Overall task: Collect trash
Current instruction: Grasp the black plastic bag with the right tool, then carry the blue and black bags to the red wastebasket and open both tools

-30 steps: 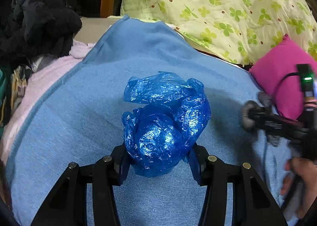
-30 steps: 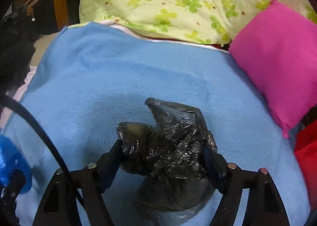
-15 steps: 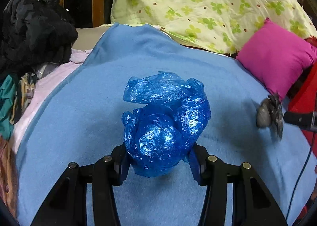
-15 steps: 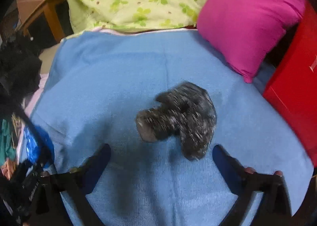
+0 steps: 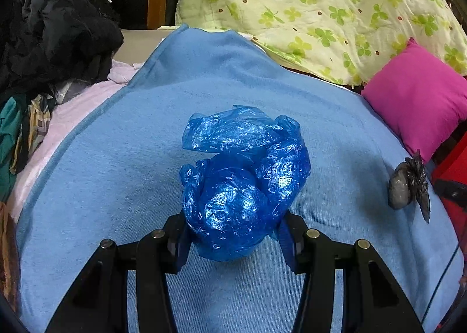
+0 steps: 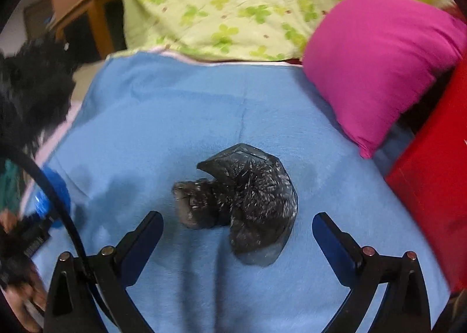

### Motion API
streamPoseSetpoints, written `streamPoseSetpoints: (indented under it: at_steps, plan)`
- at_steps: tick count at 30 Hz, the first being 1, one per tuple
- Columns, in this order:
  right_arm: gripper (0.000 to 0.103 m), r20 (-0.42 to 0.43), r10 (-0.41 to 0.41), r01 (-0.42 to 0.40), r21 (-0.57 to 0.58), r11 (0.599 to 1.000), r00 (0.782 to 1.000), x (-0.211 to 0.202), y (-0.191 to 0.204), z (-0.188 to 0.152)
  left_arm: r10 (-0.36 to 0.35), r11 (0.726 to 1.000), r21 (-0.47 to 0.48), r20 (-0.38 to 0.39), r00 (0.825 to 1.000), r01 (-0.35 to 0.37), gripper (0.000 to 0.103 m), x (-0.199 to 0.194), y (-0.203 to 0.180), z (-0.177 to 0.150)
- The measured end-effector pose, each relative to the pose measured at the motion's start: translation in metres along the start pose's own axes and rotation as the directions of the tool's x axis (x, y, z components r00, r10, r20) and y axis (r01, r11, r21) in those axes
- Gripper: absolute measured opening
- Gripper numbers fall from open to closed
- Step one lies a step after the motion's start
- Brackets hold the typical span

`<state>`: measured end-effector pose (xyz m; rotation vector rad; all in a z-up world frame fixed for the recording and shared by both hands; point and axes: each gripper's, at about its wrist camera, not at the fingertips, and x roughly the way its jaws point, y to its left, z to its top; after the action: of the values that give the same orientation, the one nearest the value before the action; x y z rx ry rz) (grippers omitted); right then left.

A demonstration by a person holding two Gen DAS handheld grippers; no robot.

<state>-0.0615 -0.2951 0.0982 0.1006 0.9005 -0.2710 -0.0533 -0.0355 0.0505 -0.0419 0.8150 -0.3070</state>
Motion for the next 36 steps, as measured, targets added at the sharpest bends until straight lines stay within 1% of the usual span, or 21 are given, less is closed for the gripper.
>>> streamPoseSetpoints:
  at_steps: [1, 2, 4, 5, 6, 7, 8, 9, 10, 11, 12, 13, 15, 17, 20, 24, 30, 36]
  plan:
    - [0.103, -0.008, 0.001, -0.001, -0.005, 1.000, 1.000, 0.007, 0.001, 0.001, 0.002, 1.000, -0.001, 0.002, 1.000, -0.002, 0.053, 0.000, 0.000, 0.000]
    - [0.103, -0.017, 0.006, -0.006, 0.025, 1.000, 1.000, 0.016, 0.002, 0.003, 0.001, 1.000, -0.001, 0.002, 1.000, -0.001, 0.053, 0.000, 0.000, 0.001]
    - [0.103, -0.005, 0.069, -0.068, 0.114, 0.991, 0.998, 0.025, 0.000, 0.005, -0.002, 1.000, -0.005, 0.000, 1.000, 0.002, 0.053, 0.001, 0.000, 0.001]
    - [0.103, 0.012, 0.078, -0.079, 0.184, 0.980, 0.997, 0.032, 0.000, 0.008, 0.000, 1.000, -0.004, 0.000, 1.000, 0.000, 0.053, 0.001, 0.000, 0.001]
    - [0.103, 0.007, 0.058, -0.058, 0.218, 0.974, 0.998, 0.038, 0.000, 0.009, 0.002, 1.000, -0.002, -0.001, 1.000, -0.002, 0.053, 0.002, -0.001, 0.000]
    - [0.103, -0.024, 0.022, -0.015, 0.256, 0.967, 0.999, 0.052, 0.001, 0.011, 0.003, 1.000, 0.004, -0.001, 1.000, -0.003, 0.053, 0.002, -0.002, -0.001]
    - [0.103, -0.054, 0.009, 0.006, 0.268, 0.963, 0.998, 0.063, 0.002, 0.011, 0.005, 1.000, 0.010, -0.001, 1.000, -0.005, 0.053, 0.002, -0.003, -0.001]
    - [0.103, -0.084, 0.010, 0.014, 0.278, 0.960, 0.996, 0.074, 0.005, 0.011, 0.007, 1.000, 0.014, -0.001, 1.000, -0.007, 0.053, 0.002, -0.003, -0.001]
    - [0.101, -0.092, 0.023, 0.005, 0.284, 0.959, 0.995, 0.082, 0.007, 0.009, 0.008, 1.000, 0.019, -0.001, 1.000, -0.008, 0.053, 0.002, -0.004, -0.002]
    - [0.074, -0.089, 0.017, 0.008, 0.271, 0.963, 0.996, 0.085, 0.011, 0.007, 0.011, 1.000, 0.022, 0.000, 1.000, -0.011, 0.053, 0.002, -0.004, -0.001]
    - [0.051, -0.088, -0.014, 0.035, 0.242, 0.970, 0.996, 0.085, 0.015, 0.005, 0.013, 1.000, 0.023, 0.001, 1.000, -0.013, 0.053, 0.002, -0.004, -0.001]
    - [0.040, -0.082, -0.022, 0.041, 0.233, 0.972, 0.996, 0.084, 0.016, 0.003, 0.012, 1.000, 0.022, 0.002, 1.000, -0.012, 0.053, 0.002, -0.004, -0.001]
    - [0.040, -0.074, 0.009, 0.009, 0.238, 0.971, 0.997, 0.077, 0.011, -0.001, 0.011, 1.000, 0.029, 0.003, 1.000, -0.011, 0.053, 0.002, -0.006, -0.001]
    - [0.040, -0.065, -0.001, 0.015, 0.213, 0.977, 0.998, 0.065, 0.006, -0.005, 0.012, 0.999, 0.045, 0.006, 1.000, -0.012, 0.053, 0.001, -0.009, -0.002]
    - [0.040, -0.042, 0.003, 0.006, 0.208, 0.978, 0.999, 0.042, -0.005, -0.012, 0.019, 0.997, 0.078, 0.017, 1.000, -0.020, 0.053, -0.003, -0.015, -0.006]
    - [0.040, -0.009, 0.007, -0.005, 0.197, 0.980, 1.000, 0.009, -0.014, -0.027, 0.021, 0.993, 0.118, 0.001, 1.000, -0.021, 0.053, -0.012, -0.025, -0.015]
    - [0.040, 0.022, 0.031, -0.035, 0.212, 0.977, 0.999, -0.036, -0.029, -0.058, -0.002, 0.989, 0.150, -0.022, 1.000, 0.005, 0.053, -0.043, -0.043, -0.030]
    - [0.040, 0.064, 0.060, -0.074, 0.246, 0.966, 0.996, -0.080, -0.048, -0.098, -0.006, 0.979, 0.204, -0.009, 1.000, 0.007, 0.053, -0.077, -0.067, -0.042]
